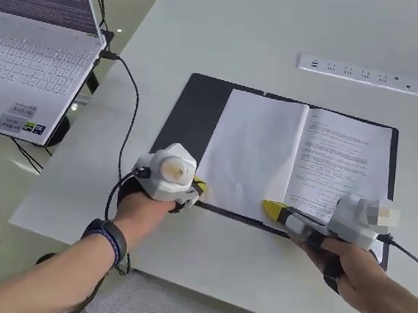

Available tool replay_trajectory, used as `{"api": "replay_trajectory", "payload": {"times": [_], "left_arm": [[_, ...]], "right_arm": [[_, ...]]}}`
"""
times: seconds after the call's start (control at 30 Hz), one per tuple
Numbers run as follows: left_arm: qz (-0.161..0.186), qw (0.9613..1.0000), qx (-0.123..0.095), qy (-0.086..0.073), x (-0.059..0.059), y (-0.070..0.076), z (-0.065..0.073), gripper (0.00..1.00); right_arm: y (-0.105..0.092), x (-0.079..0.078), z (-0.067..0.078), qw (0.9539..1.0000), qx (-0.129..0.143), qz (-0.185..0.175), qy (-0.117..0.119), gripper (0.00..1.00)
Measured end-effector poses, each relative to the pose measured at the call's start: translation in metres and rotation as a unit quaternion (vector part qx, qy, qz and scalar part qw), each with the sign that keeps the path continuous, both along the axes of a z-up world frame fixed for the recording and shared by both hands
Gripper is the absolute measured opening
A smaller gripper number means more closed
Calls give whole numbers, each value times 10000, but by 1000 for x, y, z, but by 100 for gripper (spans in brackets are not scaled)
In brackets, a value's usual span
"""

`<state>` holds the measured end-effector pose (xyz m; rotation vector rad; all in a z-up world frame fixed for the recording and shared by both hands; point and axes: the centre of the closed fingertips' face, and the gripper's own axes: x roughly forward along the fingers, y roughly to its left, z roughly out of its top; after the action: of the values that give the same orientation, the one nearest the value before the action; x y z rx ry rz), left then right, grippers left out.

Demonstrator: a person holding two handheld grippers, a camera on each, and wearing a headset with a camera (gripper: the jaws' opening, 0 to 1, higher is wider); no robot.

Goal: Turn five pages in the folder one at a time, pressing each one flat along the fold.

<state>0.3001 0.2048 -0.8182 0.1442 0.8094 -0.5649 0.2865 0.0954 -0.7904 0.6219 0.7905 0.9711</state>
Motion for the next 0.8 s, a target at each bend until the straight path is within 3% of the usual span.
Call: {"api": "replay_trajectory", "payload": {"times": [0.43, 0.57, 0.67, 0.8], "left_arm": [[-36, 10000, 8, -16, 0, 0, 0, 0], [-20, 10000, 8, -23, 0, 0, 0, 0], [-28, 10000, 11, -18, 0, 0, 0, 0], [-38, 10000, 6, -3, 0, 0, 0, 0]], "right_arm": [[-1, -14, -9, 9999, -35, 104, 41, 0], [0, -23, -13, 9996, -81, 251, 74, 0], [0, -40, -23, 9981, -307, 532, 101, 0], [-1, -47, -24, 9980, -305, 540, 129, 0]]}}
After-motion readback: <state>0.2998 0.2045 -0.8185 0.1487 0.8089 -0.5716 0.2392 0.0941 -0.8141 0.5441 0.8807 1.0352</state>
